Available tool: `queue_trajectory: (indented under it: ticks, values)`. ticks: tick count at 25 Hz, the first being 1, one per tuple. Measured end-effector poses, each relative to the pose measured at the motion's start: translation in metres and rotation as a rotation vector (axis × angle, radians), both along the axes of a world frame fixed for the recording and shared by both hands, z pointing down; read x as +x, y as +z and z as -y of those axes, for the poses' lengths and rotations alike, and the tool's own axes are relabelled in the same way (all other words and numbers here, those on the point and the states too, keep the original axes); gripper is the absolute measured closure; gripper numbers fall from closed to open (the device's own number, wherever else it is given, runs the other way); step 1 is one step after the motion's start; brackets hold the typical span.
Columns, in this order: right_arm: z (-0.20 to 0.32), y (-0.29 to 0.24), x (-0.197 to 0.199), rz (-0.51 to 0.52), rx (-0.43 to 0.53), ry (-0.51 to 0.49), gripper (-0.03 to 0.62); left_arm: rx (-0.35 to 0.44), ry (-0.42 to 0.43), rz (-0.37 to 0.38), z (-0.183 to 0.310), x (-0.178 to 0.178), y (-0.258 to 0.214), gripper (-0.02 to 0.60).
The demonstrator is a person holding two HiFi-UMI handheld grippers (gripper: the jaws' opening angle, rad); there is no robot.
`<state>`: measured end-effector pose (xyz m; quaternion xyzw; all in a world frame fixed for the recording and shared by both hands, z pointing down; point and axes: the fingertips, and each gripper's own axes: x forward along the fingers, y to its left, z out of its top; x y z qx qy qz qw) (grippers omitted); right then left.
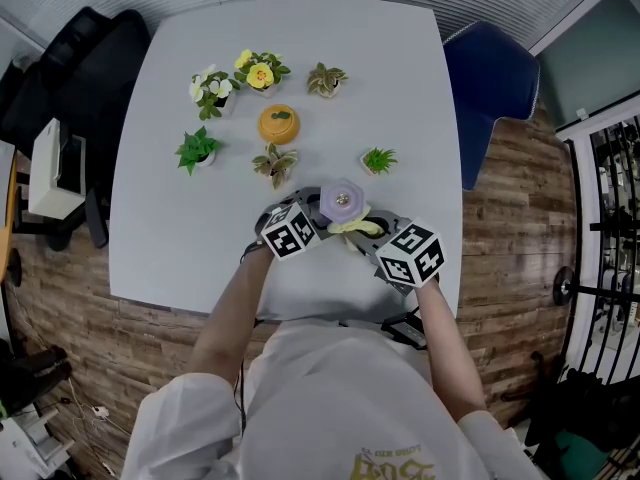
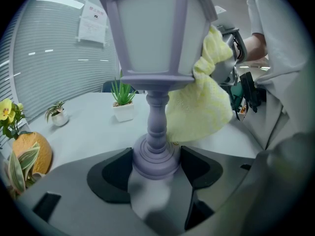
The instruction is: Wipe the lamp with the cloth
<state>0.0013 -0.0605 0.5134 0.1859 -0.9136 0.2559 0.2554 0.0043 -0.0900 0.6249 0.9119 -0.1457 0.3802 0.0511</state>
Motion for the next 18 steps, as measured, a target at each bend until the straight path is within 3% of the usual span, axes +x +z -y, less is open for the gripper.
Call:
queue_trajectory:
  ticks: [18]
  values:
    - [0.01, -0.013, 0.022, 0.008, 0.064, 0.09, 0.563, 0.002, -0.002, 0.001, 0.0, 0.0, -0.001, 0.279]
